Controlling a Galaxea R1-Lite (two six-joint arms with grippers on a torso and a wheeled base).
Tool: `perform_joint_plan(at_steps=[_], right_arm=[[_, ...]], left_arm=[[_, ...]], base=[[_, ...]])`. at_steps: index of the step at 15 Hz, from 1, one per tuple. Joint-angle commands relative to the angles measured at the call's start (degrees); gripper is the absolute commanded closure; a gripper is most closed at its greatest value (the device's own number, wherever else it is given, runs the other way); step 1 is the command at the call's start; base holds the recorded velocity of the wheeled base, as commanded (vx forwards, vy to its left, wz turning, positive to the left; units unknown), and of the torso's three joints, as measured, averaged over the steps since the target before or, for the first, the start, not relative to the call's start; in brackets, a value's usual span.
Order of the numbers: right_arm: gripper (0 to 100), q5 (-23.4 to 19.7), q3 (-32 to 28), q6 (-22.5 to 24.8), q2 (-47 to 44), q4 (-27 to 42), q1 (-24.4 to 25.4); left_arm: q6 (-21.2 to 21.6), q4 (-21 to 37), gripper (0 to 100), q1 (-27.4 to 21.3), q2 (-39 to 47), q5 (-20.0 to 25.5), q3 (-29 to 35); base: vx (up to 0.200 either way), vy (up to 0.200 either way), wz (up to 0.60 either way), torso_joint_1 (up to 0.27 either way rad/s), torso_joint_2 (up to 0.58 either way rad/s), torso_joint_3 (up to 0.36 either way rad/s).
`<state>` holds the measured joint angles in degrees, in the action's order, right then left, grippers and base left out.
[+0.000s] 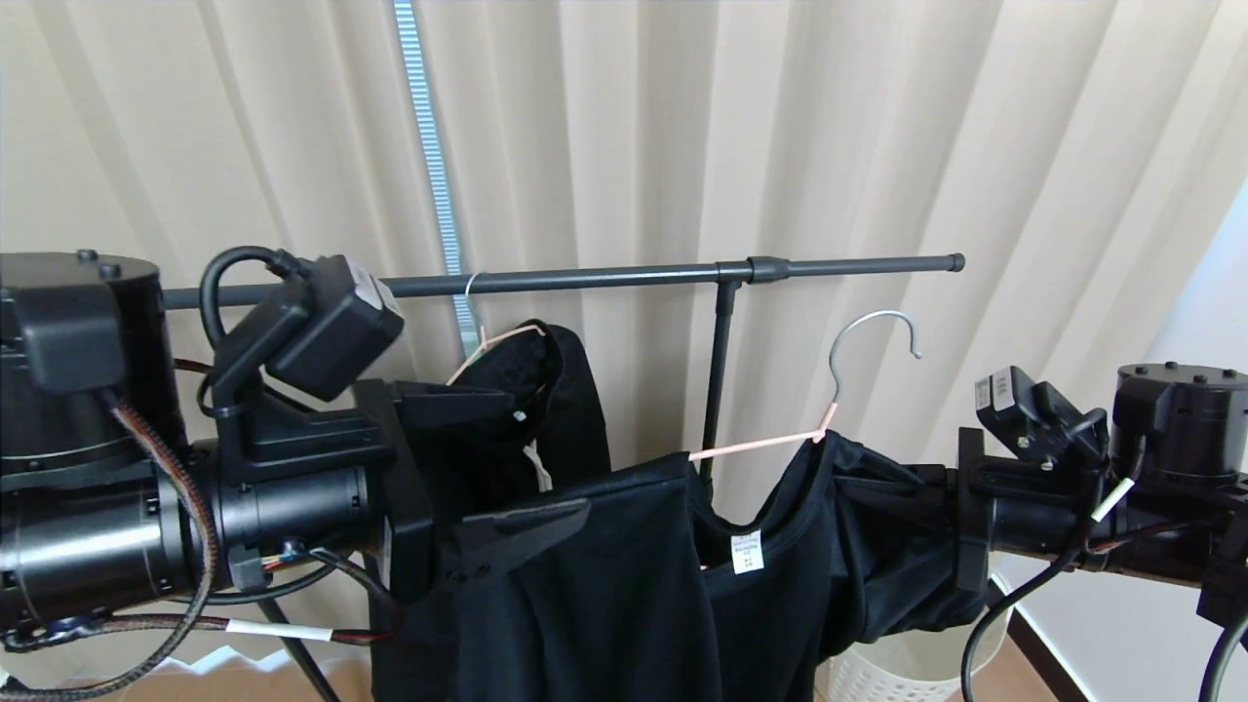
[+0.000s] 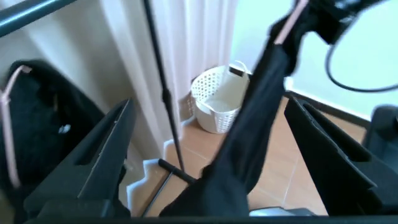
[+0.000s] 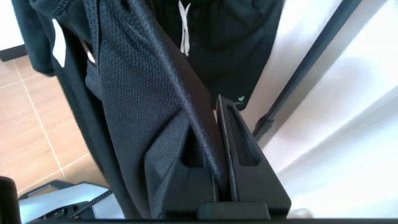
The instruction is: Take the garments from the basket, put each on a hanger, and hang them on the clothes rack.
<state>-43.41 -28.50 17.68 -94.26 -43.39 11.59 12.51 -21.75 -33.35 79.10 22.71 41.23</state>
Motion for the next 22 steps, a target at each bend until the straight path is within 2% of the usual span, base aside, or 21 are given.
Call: perform_joint_plan(at_steps=[1, 4, 16, 17, 19, 21, 22], right_arm=[[100, -0.01, 0.20, -0.01, -0.05, -0.03, 0.71], [100, -0.01, 0.64, -0.01, 0.39, -0.03, 1.33], [100, -0.01, 2.13, 2.19, 2.41, -0.03, 3.26], [100, -0.01, 2.13, 2.19, 2.41, -0.03, 3.26], [100, -0.01, 2.13, 2.19, 2.24, -0.03, 3.26], [100, -0.01, 2.13, 2.19, 2.24, -0.03, 3.35], [100, 0.08, 2.13, 2.19, 2.24, -0.03, 3.35]], left_arm=[[1.64, 0.13, 0, -3.03, 3.69, 0.05, -0.89], [3.05, 0.04, 0, -4.00, 6.24, 0.05, -2.12], [3.05, -0.22, 0, -4.79, 7.64, -0.21, -5.11], [3.14, -0.22, 100, -4.97, 7.64, -0.21, -5.11], [4.02, -0.22, 100, -5.05, 7.64, -0.12, -5.46], [7.36, -0.22, 100, -5.05, 7.56, -0.12, -6.34], [7.71, -0.31, 100, -5.05, 7.56, -0.12, -6.69]], base=[[0.000, 0.000, 0.00, 0.000, 0.00, 0.000], [0.000, 0.000, 0.00, 0.000, 0.00, 0.000], [0.000, 0.000, 0.00, 0.000, 0.00, 0.000], [0.000, 0.000, 0.00, 0.000, 0.00, 0.000], [0.000, 0.000, 0.00, 0.000, 0.00, 0.000], [0.000, 0.000, 0.00, 0.000, 0.00, 0.000], [0.000, 0.000, 0.00, 0.000, 0.00, 0.000]])
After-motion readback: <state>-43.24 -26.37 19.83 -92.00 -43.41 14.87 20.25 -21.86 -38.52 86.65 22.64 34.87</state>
